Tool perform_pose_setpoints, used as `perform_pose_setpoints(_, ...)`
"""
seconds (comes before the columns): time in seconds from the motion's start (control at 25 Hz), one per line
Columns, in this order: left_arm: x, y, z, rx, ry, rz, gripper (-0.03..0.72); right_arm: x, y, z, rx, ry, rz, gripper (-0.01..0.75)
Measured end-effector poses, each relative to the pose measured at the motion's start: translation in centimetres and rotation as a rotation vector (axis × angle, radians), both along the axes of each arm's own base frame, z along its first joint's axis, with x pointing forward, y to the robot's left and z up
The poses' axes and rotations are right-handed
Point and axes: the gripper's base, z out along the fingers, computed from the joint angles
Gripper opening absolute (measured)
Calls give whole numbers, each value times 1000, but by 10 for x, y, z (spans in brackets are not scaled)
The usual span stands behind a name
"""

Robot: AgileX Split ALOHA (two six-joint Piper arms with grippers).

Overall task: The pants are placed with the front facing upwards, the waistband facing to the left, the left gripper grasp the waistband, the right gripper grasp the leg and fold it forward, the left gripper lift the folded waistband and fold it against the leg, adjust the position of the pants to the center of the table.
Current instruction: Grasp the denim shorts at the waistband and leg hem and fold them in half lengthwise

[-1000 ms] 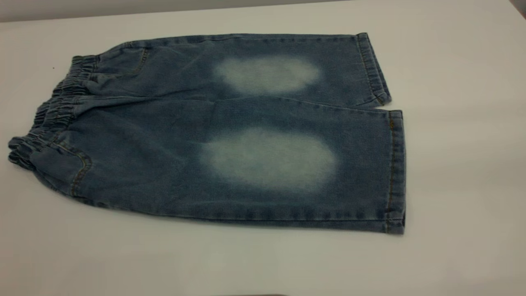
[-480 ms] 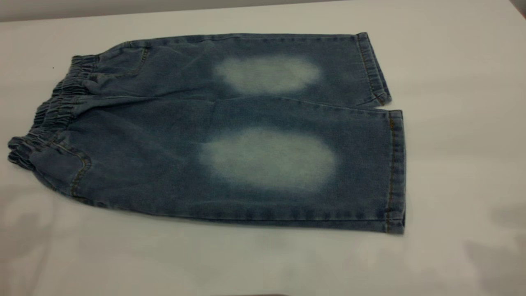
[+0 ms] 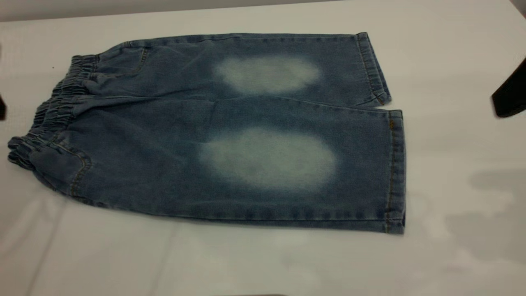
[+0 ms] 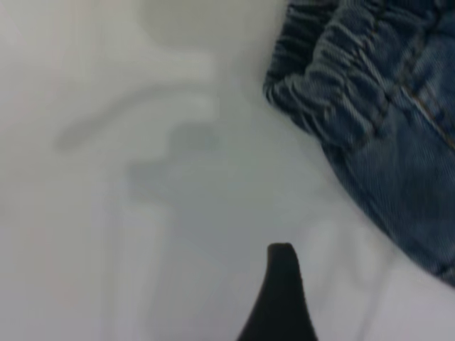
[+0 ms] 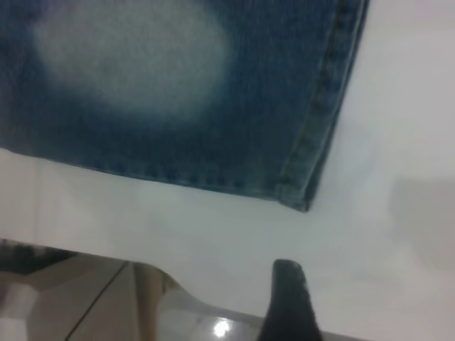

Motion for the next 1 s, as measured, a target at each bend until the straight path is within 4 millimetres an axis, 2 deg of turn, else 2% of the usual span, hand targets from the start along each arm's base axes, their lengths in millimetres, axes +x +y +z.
perform_pose_setpoints(0.2,19,1,-31,-19,58,54,537,12,4,-15,50,3,0,444)
perform_pose_setpoints(0.36,27,1,-52,-31,79,95,537,16,6,-18,76,-16,-2,444)
perform_pose_setpoints(0.84,40,2,-87,-39,76,121,529,18,6,-17,79,-27,-2,444)
perform_pose_setpoints(1.0,40,2,-93,-37,87,113,452,18,6,-18,80,-25,-1,444)
